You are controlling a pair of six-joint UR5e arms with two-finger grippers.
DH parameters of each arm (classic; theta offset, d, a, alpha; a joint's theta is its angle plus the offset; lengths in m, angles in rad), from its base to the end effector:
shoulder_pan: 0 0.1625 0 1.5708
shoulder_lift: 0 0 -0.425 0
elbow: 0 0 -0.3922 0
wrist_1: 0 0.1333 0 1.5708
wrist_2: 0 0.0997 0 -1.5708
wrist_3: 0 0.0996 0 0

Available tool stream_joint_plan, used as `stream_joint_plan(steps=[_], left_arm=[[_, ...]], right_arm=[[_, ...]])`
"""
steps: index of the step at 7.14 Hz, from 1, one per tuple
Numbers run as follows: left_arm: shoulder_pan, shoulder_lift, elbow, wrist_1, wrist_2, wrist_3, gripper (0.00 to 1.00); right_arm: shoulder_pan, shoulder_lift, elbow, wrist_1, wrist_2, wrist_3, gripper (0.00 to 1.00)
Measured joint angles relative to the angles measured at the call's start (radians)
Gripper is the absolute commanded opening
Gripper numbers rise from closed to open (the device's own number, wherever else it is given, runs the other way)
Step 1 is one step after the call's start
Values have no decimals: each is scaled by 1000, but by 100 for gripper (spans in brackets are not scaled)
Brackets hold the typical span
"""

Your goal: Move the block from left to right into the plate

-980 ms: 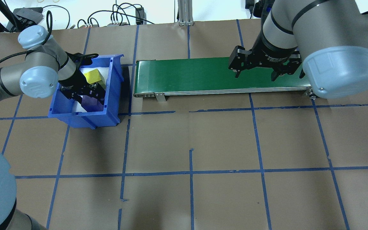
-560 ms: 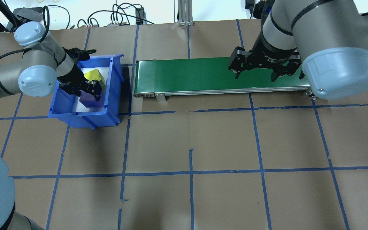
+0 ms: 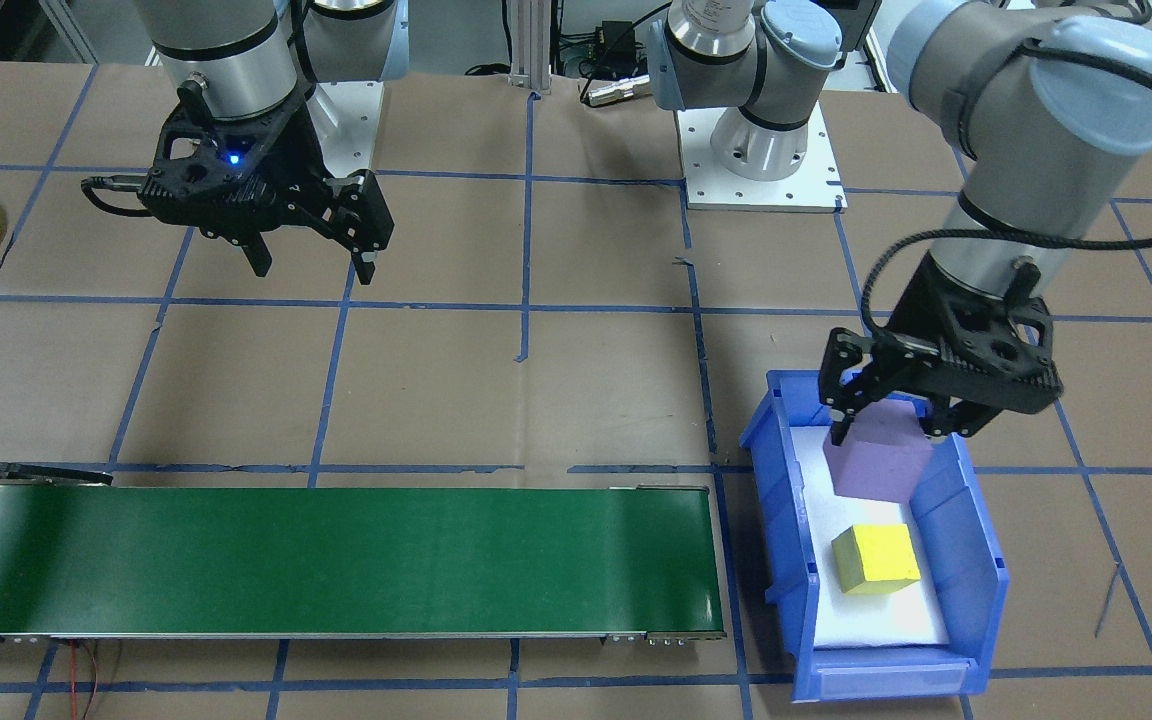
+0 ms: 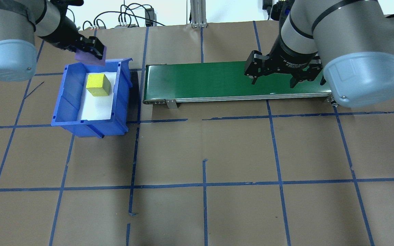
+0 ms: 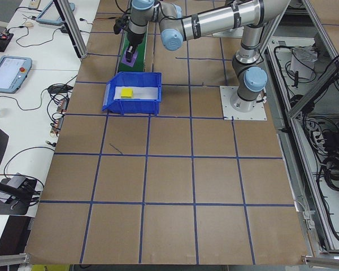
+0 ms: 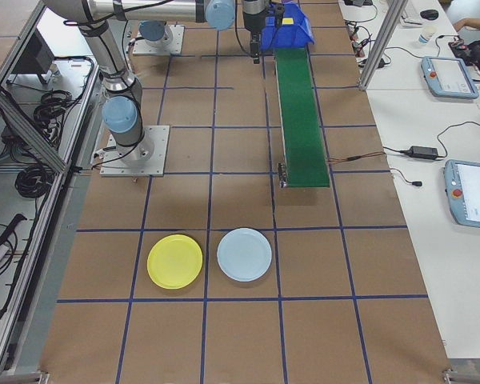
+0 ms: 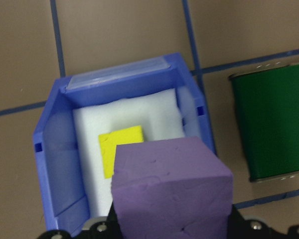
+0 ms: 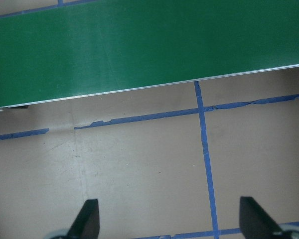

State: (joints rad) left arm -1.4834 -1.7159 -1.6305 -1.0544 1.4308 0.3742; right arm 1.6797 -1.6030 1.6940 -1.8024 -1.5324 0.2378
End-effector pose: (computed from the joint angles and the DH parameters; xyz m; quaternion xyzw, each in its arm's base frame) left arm -0.0968 -0.5813 0.4400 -0.1516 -0.9738 0.1665 0.0319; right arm 0.1895 -0.4718 0.4671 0.0629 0.9954 -0.0659 0.0310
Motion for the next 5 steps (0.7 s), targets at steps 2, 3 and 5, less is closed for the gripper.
stream_joint_plan(steps=[2, 3, 5], left_arm=[[-122, -80, -12, 54, -20, 19, 8], [-157, -165, -15, 144, -21, 21, 8], [-177, -293, -5, 267, -17, 21, 99]], right_arm=[[0, 0, 1, 0, 0, 0, 100], [0, 0, 1, 0, 0, 0, 100], [0, 0, 1, -1, 0, 0, 100]])
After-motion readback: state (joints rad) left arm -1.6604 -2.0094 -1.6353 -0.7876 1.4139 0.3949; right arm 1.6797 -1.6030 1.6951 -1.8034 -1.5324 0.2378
